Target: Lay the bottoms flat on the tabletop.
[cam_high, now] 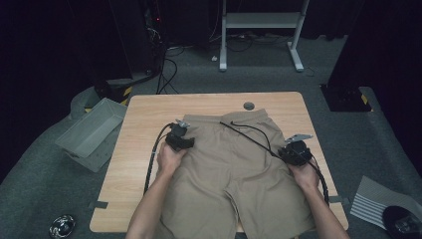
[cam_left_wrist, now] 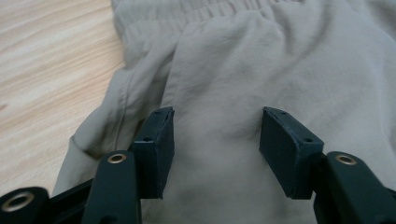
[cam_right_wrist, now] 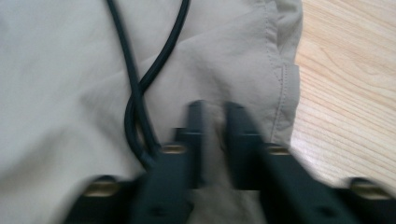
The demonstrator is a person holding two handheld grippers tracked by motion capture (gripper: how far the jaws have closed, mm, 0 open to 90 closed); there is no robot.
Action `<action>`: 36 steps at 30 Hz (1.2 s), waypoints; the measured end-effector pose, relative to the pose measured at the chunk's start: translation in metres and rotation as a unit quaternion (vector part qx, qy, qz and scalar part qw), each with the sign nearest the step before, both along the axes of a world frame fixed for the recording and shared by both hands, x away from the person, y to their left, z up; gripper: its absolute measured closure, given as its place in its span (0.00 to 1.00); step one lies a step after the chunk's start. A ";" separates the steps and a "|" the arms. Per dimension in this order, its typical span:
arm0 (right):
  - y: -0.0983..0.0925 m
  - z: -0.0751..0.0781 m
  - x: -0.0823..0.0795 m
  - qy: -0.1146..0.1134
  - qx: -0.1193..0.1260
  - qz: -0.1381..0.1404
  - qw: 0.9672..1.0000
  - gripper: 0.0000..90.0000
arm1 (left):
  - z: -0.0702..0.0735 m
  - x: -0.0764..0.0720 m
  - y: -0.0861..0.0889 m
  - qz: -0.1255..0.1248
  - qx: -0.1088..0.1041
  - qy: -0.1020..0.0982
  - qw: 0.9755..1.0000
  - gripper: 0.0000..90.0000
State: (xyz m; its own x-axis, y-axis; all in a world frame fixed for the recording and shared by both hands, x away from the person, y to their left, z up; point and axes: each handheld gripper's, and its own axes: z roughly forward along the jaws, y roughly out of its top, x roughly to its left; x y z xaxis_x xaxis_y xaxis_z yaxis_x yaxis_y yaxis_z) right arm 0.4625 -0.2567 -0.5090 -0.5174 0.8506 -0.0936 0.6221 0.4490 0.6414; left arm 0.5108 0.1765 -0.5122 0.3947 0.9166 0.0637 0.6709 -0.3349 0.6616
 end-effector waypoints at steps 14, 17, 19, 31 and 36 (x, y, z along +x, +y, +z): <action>-0.030 0.013 -0.048 -0.037 0.014 0.004 0.999 0.70 | 0.005 -0.009 0.003 -0.005 -0.015 -0.002 1.000 0.43; -0.016 0.010 -0.040 -0.018 0.016 0.012 1.000 0.61 | 0.010 -0.019 -0.006 -0.035 0.001 -0.009 0.999 0.43; -0.008 0.003 -0.034 -0.007 0.005 0.017 1.000 0.62 | 0.008 -0.020 -0.011 -0.043 0.030 -0.003 0.999 0.43; -0.024 0.002 -0.057 0.002 -0.006 0.030 1.000 0.78 | 0.001 -0.013 0.006 0.001 -0.014 0.014 1.000 0.42; -0.009 0.015 -0.073 -0.035 0.035 0.046 0.998 0.59 | 0.014 -0.042 -0.003 -0.050 -0.052 0.002 0.997 0.38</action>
